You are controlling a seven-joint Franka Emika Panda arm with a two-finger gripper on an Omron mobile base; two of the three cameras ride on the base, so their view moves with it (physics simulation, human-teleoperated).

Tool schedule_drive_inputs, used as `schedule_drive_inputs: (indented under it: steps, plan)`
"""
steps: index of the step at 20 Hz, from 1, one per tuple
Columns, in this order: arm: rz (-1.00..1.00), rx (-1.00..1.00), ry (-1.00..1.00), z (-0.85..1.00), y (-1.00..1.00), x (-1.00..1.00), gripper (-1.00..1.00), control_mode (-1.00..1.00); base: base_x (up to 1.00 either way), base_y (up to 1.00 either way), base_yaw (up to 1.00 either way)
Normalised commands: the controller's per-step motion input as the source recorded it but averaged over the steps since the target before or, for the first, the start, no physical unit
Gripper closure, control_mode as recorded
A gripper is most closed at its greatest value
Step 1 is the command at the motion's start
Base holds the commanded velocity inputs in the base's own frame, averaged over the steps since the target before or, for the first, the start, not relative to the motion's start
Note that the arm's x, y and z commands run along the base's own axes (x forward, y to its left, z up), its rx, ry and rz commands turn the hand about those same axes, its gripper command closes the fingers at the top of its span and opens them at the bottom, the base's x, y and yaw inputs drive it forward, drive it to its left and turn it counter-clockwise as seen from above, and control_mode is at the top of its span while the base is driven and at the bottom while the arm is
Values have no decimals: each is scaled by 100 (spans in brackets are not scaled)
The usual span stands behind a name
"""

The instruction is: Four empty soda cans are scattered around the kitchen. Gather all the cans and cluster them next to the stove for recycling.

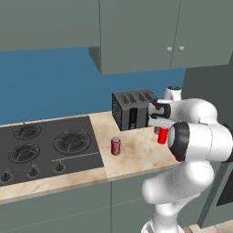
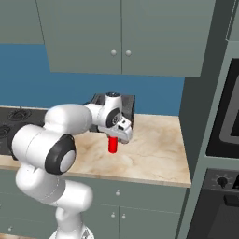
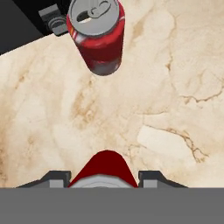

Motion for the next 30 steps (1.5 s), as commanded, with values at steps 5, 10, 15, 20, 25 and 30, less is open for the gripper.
schedule_drive_inputs:
  steps: [5,10,15,20,25,30]
  plan:
    - [0,-14,0,0,15,22,100,-100,0,0,0]
    - [0,-1,2,-2,21,12,100,-100,0,0,0]
    - [0,-1,0,-1,23,14,100,-100,0,0,0]
    - [0,0,0,0,22,7,100,-100,0,0,0]
    - [0,0,-2,0,32,0,100,-100,0,0,0]
    - [4,0,-7,0,32,1,100,-100,0,0,0]
